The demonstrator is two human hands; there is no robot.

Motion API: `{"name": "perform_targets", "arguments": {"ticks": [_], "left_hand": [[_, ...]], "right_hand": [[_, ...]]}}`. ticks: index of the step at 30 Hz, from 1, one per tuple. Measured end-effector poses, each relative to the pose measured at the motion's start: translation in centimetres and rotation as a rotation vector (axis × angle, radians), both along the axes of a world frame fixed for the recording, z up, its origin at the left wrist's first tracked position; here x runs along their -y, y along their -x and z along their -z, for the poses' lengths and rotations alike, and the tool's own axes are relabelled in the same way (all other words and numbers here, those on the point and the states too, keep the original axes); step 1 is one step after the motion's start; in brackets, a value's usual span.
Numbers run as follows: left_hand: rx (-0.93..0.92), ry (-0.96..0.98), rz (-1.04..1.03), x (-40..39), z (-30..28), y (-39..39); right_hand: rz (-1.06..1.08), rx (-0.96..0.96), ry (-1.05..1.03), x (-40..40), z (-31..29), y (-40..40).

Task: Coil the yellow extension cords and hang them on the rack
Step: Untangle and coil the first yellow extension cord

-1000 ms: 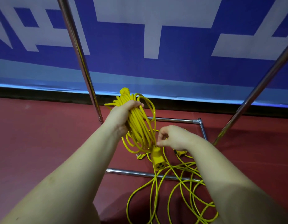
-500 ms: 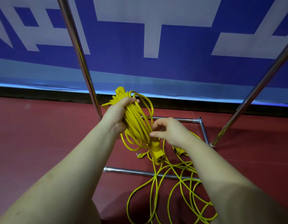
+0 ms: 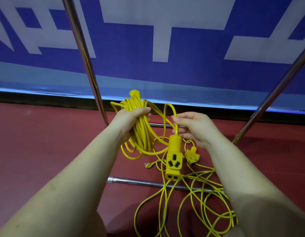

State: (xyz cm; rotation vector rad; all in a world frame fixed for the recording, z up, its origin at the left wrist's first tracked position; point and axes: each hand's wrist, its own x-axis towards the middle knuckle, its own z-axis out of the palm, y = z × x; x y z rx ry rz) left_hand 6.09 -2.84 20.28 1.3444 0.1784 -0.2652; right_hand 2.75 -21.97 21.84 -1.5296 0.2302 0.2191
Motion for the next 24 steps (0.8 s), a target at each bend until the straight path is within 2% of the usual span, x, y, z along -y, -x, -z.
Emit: {"name": "perform_targets", "arguments": {"ticks": [2, 6, 11, 14, 19, 24], "left_hand": [[0.034, -0.087, 0.029, 0.1, 0.1, 0.3], [0.118, -0.285, 0.057, 0.1, -0.1, 0.8], [0.132, -0.289, 0.025, 0.1, -0.3, 0.9], [0.101, -0.265, 0.032, 0.2, -0.1, 0.9], [0.098, -0.279, 0.192, 1.4, 0.5, 1.4], [0.073, -0.261, 0.347, 2.2, 0.7, 2.1]], "right_hand": [[-0.012, -0.054, -0.004, 0.0, -0.2, 0.1], [-0.051, -0.033, 0.201, 0.7, -0.4, 0.1], [-0.024, 0.035, 0.411, 1.4, -0.1, 0.2], [0.026, 0.030, 0.309, 0.9, -0.3, 0.2], [0.036, -0.062, 0.045, -1.2, -0.4, 0.5], [0.047, -0.109, 0.006, -2.0, -0.2, 0.7]]}}
